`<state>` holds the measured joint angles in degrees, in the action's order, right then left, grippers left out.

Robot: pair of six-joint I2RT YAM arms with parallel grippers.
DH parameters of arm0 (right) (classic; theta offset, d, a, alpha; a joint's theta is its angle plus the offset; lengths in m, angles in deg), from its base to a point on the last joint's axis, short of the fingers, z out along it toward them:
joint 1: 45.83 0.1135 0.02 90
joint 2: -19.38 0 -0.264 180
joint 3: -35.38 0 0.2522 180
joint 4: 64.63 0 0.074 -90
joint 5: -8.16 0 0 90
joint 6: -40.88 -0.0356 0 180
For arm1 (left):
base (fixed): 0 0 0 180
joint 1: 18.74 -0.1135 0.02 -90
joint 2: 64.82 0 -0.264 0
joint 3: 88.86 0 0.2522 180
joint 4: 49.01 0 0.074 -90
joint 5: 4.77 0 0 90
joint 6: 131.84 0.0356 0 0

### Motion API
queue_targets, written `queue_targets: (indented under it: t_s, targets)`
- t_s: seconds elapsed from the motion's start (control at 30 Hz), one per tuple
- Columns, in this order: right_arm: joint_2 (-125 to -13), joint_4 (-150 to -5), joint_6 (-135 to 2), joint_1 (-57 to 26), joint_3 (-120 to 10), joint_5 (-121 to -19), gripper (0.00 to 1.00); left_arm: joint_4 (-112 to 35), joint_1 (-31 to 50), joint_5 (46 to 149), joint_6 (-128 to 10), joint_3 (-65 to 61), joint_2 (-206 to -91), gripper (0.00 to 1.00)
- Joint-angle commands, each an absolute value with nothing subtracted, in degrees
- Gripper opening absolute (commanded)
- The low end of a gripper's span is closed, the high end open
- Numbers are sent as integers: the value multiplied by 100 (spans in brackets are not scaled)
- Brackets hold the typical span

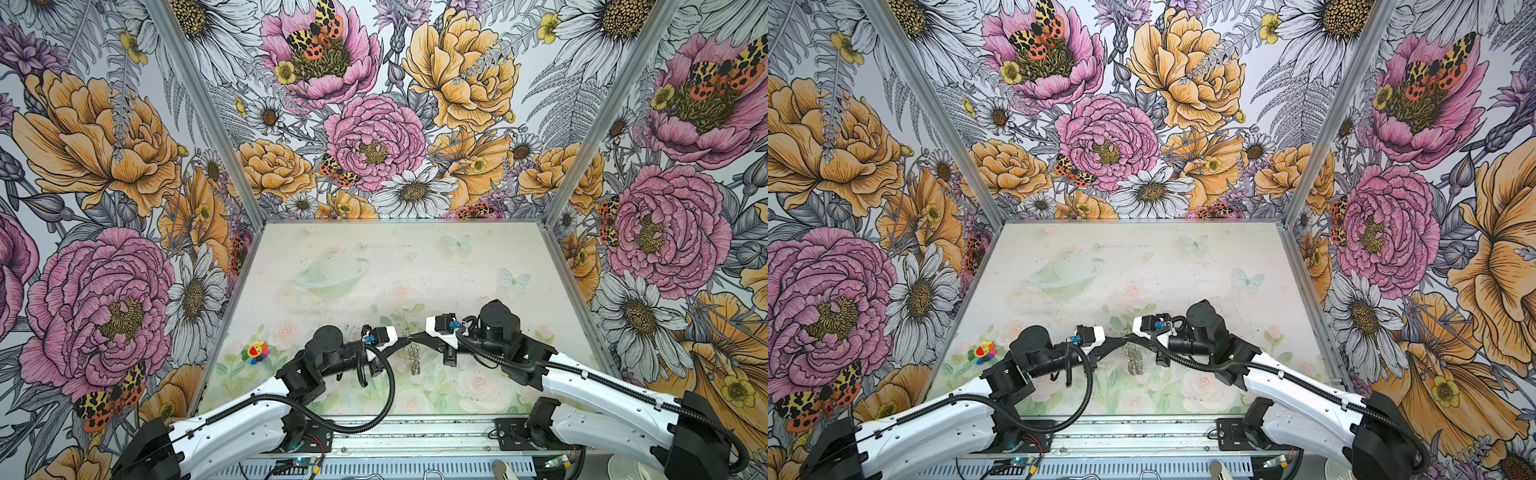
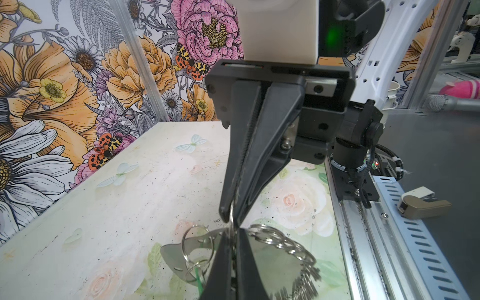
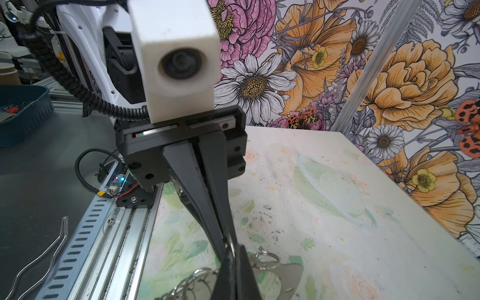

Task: Attach keys to a key ring
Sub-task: Insert the key into the keyring.

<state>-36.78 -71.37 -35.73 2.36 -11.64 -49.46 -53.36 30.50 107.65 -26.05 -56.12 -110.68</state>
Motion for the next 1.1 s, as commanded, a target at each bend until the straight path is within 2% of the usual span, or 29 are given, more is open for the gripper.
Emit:
queue_targets:
  t_s: [0.0,0.13,0.4,1.07]
  targets:
    - [-3516,-8181,-3167,291,-1667,-4906,8,-5266,3017,10460,-2459,-5617,-11074,0]
    - [-3531,-9160,-2856,300,-2053,-5235,17,-4897,3142,10314,-2213,-5438,-11233,0]
    - [-3916,-10395,-2504,479,-2703,-5697,19,-4685,3191,10419,-2101,-5278,-11432,0]
    - [-4478,-10432,-2347,616,-2964,-5944,17,-4685,3206,10811,-2127,-5278,-11439,0]
